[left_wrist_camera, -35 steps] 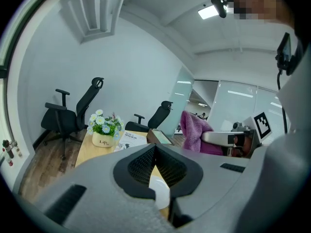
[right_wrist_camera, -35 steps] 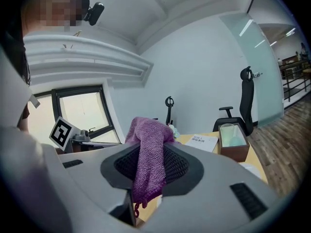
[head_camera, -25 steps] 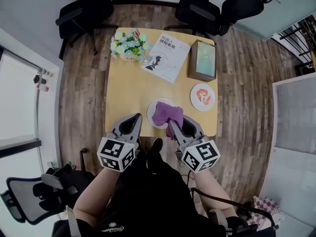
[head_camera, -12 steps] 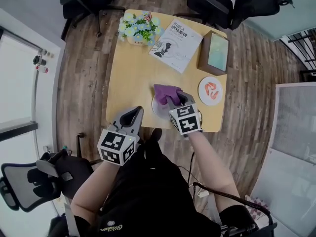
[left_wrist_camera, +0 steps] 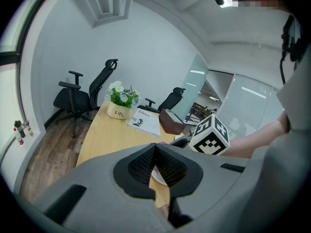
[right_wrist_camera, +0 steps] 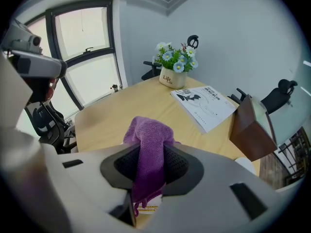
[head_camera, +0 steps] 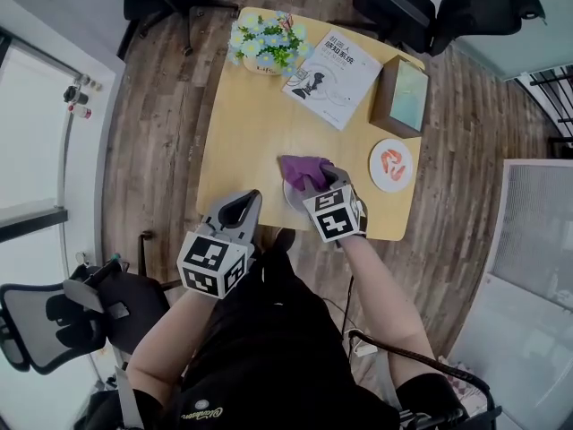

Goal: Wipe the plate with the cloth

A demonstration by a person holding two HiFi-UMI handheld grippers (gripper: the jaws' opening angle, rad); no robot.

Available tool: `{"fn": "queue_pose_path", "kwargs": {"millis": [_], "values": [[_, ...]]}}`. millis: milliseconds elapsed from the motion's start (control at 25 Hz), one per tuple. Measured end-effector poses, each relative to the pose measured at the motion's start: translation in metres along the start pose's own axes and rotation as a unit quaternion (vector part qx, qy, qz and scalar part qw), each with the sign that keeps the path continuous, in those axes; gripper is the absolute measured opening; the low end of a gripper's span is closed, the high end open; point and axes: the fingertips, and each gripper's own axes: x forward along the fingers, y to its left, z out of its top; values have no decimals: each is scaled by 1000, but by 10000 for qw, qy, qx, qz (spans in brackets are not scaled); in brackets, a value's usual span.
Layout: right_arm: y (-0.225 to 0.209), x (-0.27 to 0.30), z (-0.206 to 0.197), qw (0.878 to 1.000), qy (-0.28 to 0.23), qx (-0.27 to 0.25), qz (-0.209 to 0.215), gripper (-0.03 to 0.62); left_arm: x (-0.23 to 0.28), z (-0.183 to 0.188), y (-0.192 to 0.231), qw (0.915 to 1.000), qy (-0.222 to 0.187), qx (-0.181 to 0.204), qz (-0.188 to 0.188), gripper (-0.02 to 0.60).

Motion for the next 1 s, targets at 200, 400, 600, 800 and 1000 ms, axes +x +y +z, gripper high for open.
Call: {"fn": "queue_pose_path", "kwargs": {"millis": [200, 400, 600, 800, 1000], "values": [[30, -8, -16, 9992, 165, -235, 262, 97, 1, -2, 1, 10000, 1, -25, -19, -6], [59, -20, -38, 9970, 352, -477, 505, 97, 4, -1, 0, 10000, -1, -10, -62, -6], [66, -22, -49, 9953, 453, -643, 555, 97, 7, -2, -2, 9999, 6, -16, -115, -6], [42, -15, -40, 9973, 413, -444, 416, 97, 7, -4, -2, 9999, 29, -20, -131, -6], [-6, 1, -25, 9986, 454, -278, 10, 97, 4, -6, 2, 10000, 61, -19, -71, -6]]}}
